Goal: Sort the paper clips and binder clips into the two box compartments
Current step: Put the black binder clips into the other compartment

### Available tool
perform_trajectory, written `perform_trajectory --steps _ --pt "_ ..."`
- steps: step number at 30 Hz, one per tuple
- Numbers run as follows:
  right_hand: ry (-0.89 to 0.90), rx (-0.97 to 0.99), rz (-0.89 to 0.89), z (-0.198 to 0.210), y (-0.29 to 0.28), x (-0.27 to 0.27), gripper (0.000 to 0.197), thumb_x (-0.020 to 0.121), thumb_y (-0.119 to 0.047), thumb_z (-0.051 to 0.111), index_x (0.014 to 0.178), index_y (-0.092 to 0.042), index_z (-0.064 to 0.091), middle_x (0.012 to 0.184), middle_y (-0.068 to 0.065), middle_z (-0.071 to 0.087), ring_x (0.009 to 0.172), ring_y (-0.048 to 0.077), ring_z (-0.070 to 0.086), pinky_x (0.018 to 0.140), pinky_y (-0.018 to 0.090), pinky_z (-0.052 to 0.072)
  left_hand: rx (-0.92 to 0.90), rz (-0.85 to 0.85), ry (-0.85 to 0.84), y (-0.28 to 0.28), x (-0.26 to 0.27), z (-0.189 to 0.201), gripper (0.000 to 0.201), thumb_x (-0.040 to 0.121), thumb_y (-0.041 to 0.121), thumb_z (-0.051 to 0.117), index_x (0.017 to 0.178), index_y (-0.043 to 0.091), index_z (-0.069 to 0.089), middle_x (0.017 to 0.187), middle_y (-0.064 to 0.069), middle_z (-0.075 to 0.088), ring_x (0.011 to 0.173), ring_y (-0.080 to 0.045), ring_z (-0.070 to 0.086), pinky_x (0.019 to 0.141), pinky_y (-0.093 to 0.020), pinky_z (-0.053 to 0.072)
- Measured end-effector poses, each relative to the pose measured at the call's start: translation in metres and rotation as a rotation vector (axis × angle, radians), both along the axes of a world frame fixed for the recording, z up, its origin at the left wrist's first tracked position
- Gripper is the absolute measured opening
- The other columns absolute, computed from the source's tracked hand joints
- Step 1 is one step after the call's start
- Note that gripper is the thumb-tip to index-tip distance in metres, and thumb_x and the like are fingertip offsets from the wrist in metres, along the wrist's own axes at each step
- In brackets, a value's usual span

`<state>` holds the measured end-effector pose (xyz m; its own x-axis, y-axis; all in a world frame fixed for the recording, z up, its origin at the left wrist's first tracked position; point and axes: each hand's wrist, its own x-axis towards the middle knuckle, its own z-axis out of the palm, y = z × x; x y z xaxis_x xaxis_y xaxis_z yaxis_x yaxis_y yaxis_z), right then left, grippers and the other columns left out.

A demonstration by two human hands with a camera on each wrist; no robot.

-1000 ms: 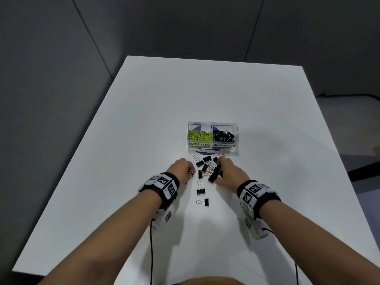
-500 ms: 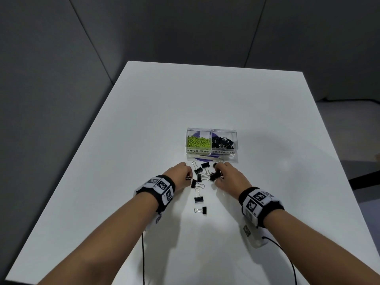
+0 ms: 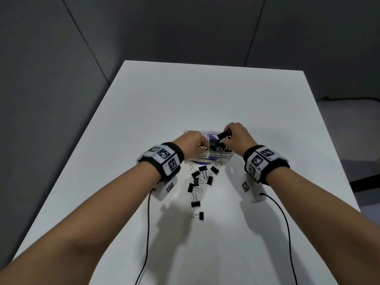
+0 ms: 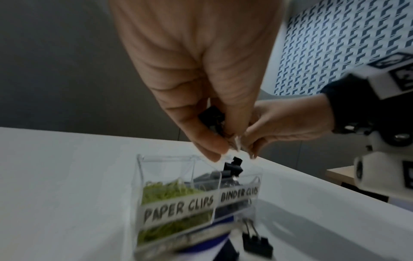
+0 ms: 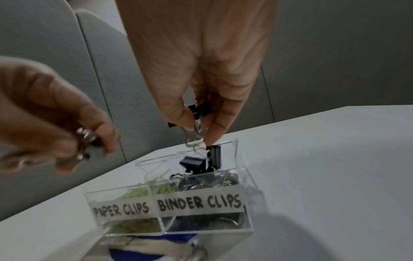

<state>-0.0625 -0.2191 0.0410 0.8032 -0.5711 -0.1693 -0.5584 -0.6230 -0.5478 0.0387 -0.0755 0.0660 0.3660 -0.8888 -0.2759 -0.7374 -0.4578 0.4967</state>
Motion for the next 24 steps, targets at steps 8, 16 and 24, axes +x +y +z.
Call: perform_trajectory --steps 8,16,24 --pt "-0.123 0.067 -0.064 -0.014 -0.008 -0.02 0.029 0.088 -0.003 0.045 0.113 -0.01 0.057 0.112 0.008 0.06 0.084 0.017 0.052 0.083 0.035 0.047 -0.06 -0.038 -0.065 -0.054 -0.004 -0.003 0.028 0.093 0.013 0.052 0.12 0.011 0.061 0.124 -0.009 0.057 0.11 -0.024 0.057 0.094 -0.029 0.044" --pt "0.054 -0.034 0.168 -0.032 0.018 -0.065 0.02 0.088 -0.008 0.047 0.099 -0.011 0.064 0.104 0.007 0.067 0.084 0.021 0.057 0.072 0.028 0.044 -0.005 -0.216 -0.244 -0.058 -0.011 -0.016 0.034 0.093 0.031 0.052 0.126 0.024 0.056 0.136 0.006 0.048 0.117 -0.016 0.052 0.089 -0.034 0.045" --pt "0.05 -0.332 0.511 -0.064 0.04 -0.052 0.049 0.065 0.003 0.075 0.111 -0.007 0.066 0.106 0.01 0.071 0.092 0.034 0.067 0.07 0.043 0.059 0.101 -0.349 -0.312 0.017 -0.012 -0.046 0.035 0.092 0.022 0.045 0.125 0.022 0.056 0.125 0.001 0.056 0.118 -0.02 0.052 0.084 -0.032 0.048"
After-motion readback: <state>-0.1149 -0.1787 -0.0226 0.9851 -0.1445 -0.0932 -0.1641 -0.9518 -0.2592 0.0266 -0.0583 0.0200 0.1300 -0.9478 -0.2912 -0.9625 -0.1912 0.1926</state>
